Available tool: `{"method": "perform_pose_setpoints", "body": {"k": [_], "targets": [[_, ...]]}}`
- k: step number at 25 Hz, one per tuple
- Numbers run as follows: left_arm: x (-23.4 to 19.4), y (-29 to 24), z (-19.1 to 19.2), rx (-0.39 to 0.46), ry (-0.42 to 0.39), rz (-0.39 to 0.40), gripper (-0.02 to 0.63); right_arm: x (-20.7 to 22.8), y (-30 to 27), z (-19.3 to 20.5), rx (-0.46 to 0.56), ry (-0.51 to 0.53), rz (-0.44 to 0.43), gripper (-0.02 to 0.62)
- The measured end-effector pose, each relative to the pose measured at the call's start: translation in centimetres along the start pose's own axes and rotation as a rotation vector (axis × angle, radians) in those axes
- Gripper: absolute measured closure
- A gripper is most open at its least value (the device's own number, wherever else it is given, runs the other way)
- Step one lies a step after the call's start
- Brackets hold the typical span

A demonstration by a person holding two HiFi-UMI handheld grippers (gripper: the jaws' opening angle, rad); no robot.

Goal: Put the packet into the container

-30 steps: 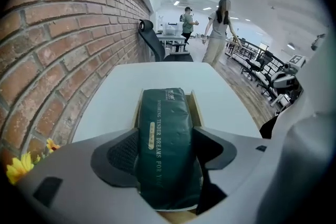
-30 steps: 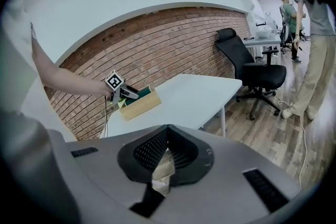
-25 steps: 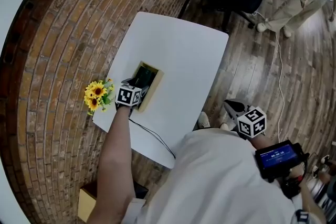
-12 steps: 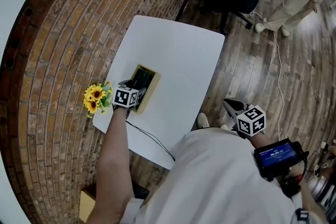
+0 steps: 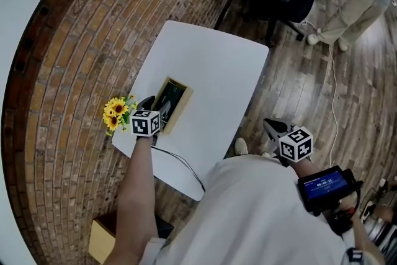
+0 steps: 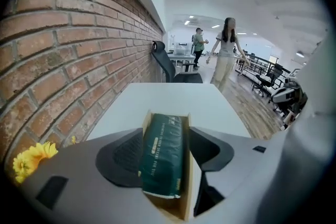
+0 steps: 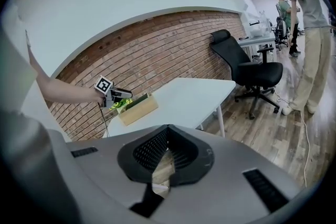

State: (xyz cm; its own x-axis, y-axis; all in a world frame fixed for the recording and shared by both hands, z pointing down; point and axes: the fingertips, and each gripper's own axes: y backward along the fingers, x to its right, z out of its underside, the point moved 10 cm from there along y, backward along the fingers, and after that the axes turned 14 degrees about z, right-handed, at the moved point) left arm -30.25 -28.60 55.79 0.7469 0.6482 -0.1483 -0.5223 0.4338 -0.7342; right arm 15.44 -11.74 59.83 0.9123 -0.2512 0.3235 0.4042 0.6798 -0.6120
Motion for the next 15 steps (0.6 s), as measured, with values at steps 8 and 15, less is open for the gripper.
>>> {"method": "perform_pose_setpoints", "body": {"k": [8, 15], "targets": [[8.2, 1.9, 3.9, 0.124, 0.114, -0.025, 0.454, -0.4, -0.9, -0.4, 0.004, 0.028, -0.070, 0.589], [15.2, 3.5, 8.2, 0.200, 0.202, -0.031, 0.579, -1.2, -1.9, -1.1, 0.004, 0.070, -0.123, 0.589]]}}
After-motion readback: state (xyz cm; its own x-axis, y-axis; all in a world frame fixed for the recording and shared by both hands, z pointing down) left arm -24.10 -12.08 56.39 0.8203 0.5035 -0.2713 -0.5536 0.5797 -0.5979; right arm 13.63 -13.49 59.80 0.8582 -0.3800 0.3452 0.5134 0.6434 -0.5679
